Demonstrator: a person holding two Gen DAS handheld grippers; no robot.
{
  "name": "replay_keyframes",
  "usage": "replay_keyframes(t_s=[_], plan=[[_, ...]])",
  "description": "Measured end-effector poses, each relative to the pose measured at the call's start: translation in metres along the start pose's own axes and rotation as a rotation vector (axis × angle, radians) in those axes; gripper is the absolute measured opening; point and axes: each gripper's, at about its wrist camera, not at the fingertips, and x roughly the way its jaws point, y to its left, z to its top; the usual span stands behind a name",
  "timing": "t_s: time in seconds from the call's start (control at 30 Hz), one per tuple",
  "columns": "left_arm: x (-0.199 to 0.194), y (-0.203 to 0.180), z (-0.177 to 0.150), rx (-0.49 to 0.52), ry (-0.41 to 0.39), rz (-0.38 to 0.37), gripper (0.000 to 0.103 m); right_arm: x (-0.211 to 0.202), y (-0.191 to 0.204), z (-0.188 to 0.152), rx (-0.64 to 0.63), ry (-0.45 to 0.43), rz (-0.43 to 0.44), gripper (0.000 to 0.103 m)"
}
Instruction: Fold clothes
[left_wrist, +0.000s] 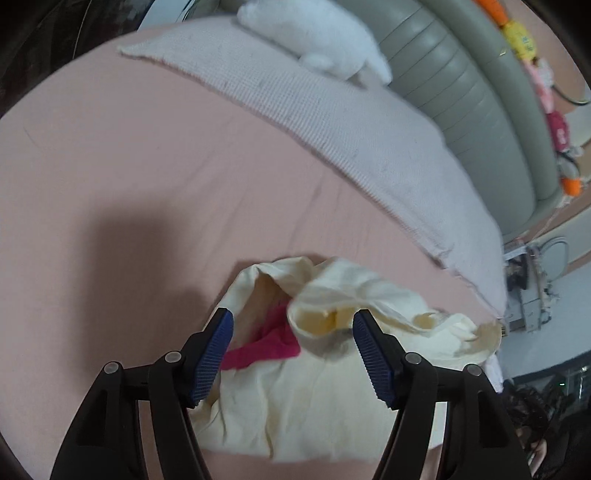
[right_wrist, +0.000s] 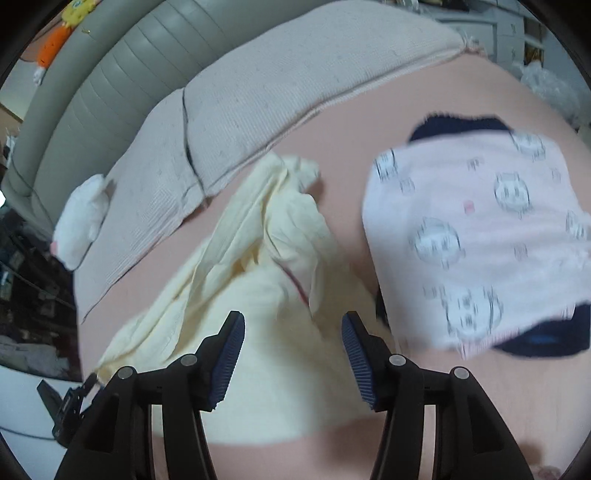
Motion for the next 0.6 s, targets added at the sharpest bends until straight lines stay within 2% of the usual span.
replay_keyframes(t_s=[0.1,0.17,0.23,0.27,0.33,0.43,0.5,0.6], plan=[[0.002,-0.015,0.000,0.049,0.006,0.050,0.061,0.011,0.018,0.025,-0.011,-0.007,-0.018,0.054],[0.003,-0.026,-0.002,0.096,0.013,0.097,0.052,0.022,0.027,0.044,-0.040,-0.012,-0.081,0.054],[0.000,-0.033,-0.006,0.159,0.023,0.150,0.050,0.042,0.031,0.065,-0.055,0.011,-0.141,0.054],[-0.002,-0.035,-0.009,0.186,0.020,0.167,0.050,0.053,0.027,0.075,-0.040,0.042,-0.145,0.054],[-0.001,-0.043,-0.014,0.239,0.018,0.192,0.050,0.075,0.017,0.092,0.029,0.131,-0.097,0.054],[0.002,-0.048,-0.020,0.267,0.030,0.199,0.050,0.101,0.017,0.105,0.114,0.228,-0.075,0.054],[0.005,-0.047,-0.021,0.268,0.044,0.203,0.050,0.105,0.035,0.109,0.065,0.240,-0.070,0.054],[0.012,-0.048,-0.020,0.261,0.064,0.198,0.050,0.106,0.066,0.104,-0.089,0.227,-0.143,0.054]])
